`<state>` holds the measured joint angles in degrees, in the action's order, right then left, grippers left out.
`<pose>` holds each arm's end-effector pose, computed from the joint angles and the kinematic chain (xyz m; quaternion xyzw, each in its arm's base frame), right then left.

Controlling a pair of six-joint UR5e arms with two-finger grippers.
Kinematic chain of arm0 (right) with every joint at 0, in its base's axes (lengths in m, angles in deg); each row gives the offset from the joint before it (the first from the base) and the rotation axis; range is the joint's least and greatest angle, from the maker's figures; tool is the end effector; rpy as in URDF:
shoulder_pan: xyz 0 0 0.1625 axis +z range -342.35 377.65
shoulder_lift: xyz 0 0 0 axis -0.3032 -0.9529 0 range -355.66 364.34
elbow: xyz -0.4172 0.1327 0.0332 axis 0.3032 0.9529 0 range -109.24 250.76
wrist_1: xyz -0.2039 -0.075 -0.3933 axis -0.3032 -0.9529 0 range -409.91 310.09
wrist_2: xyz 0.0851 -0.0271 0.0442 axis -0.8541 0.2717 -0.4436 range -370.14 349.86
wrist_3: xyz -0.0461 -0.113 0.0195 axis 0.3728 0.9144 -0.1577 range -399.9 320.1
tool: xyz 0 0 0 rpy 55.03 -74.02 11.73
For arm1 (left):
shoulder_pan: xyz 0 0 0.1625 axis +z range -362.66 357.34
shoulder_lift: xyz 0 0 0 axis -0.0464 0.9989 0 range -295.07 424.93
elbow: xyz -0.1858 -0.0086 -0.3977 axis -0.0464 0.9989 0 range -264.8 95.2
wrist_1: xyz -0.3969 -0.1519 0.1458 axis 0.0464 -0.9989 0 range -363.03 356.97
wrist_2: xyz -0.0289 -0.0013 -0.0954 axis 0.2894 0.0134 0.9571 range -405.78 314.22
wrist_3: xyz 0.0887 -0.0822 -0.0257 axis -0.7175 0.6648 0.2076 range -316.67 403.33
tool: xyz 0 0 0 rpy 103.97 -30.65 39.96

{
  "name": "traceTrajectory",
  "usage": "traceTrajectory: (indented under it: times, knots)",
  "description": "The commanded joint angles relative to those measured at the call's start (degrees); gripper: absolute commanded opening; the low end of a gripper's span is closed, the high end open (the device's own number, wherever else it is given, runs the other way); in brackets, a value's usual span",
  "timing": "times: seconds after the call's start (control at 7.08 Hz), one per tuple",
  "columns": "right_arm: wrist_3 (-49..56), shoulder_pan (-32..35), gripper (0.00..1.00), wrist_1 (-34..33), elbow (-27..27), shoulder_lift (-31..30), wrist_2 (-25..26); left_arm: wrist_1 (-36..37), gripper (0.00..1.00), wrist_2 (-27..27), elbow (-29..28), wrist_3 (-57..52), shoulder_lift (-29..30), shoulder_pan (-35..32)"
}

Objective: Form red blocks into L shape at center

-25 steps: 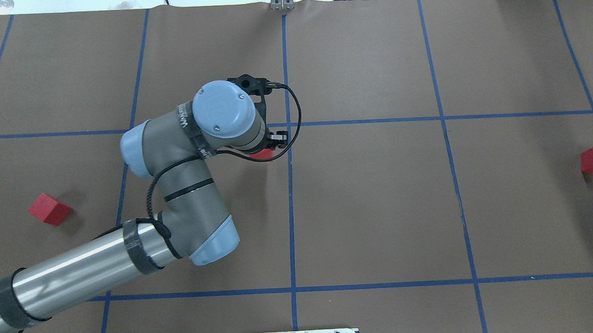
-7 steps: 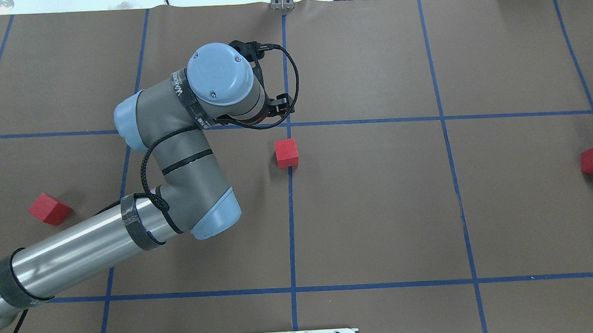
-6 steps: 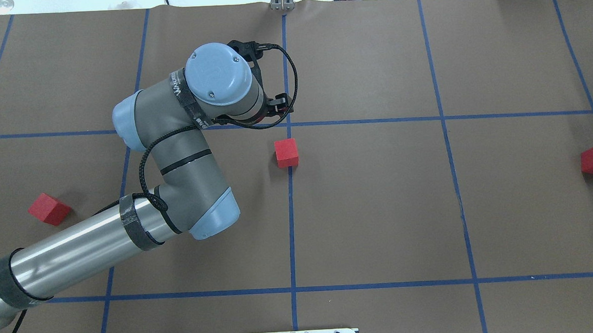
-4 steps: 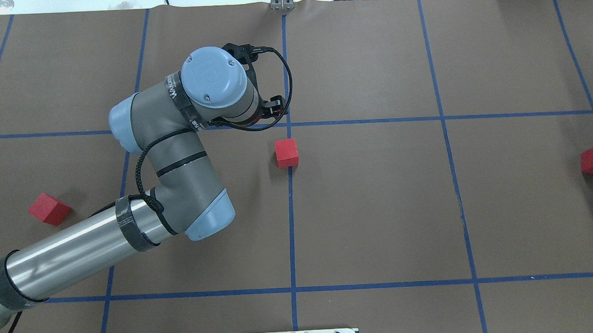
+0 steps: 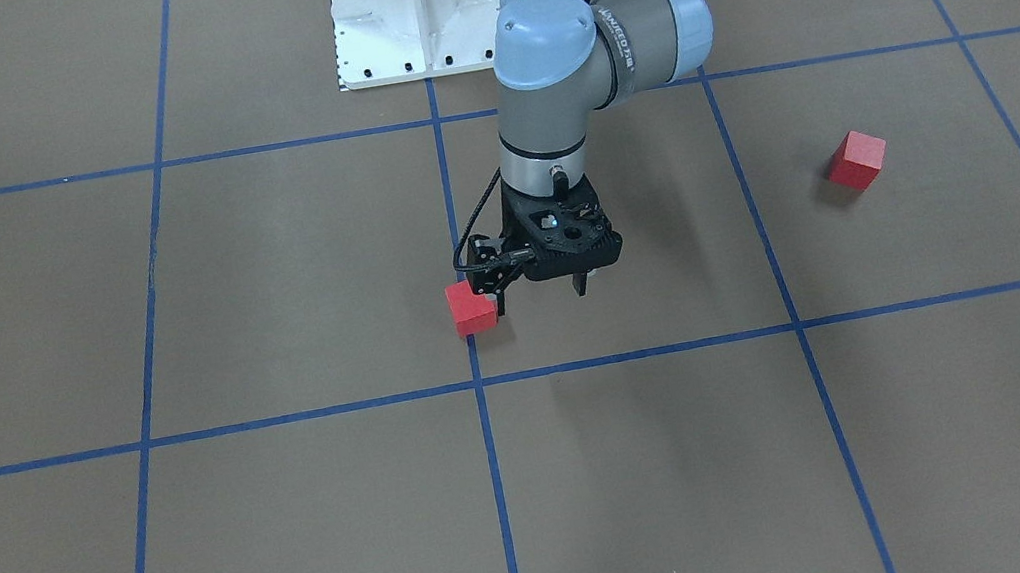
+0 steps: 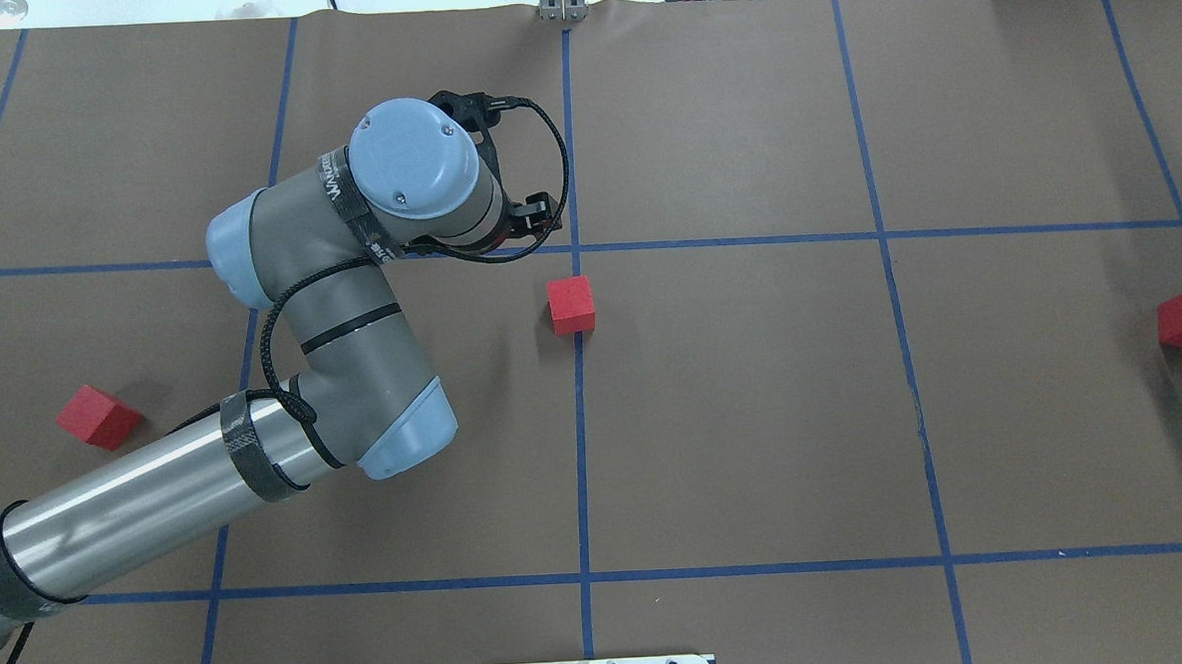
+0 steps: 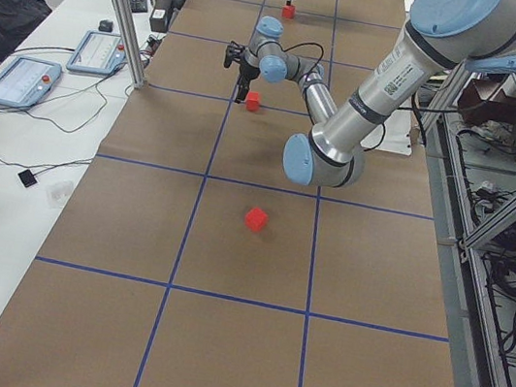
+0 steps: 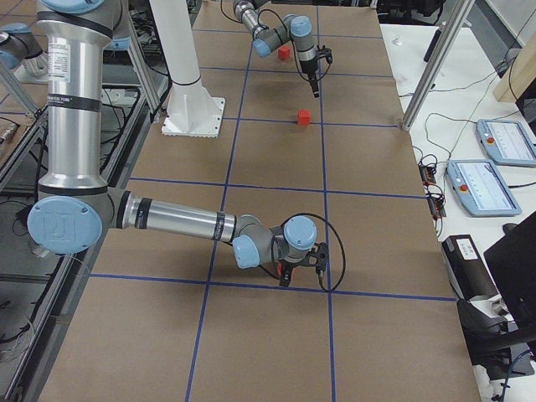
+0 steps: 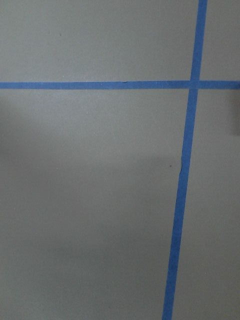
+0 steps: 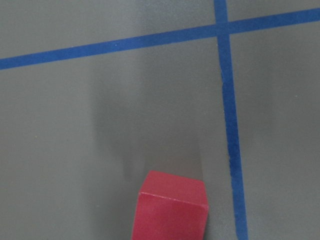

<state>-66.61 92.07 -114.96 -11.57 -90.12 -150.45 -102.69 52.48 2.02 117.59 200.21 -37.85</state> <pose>-0.0975 -0.4920 0.7452 -0.0582 -0.4304 0.0399 0.8999 0.5775 -0.5486 0.1812 0.1287 0.4209 -0.1206 0.8898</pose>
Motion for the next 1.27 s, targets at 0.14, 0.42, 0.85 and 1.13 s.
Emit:
traceTrajectory:
  times: [0.14,0.42,0.85,1.13]
  knots:
    - [-0.3,-2.3,0.99,-0.3,1.3,1.1,0.6,0.0,1.0,0.0,0.0,0.0,0.0,-0.2]
    - [-0.2,-2.6,0.99,-0.2,3.1,2.1,0.6,0.0,1.0,0.0,0.0,-0.1,0.0,-0.4]
    - [-0.4,-2.7,0.88,-0.3,3.4,2.1,0.7,0.0,1.0,0.0,0.0,-0.1,0.0,-0.4]
    - [-8.9,-3.4,0.0,0.1,2.5,2.6,3.2,0.0,1.0,0.0,0.0,-0.2,0.0,-0.5]
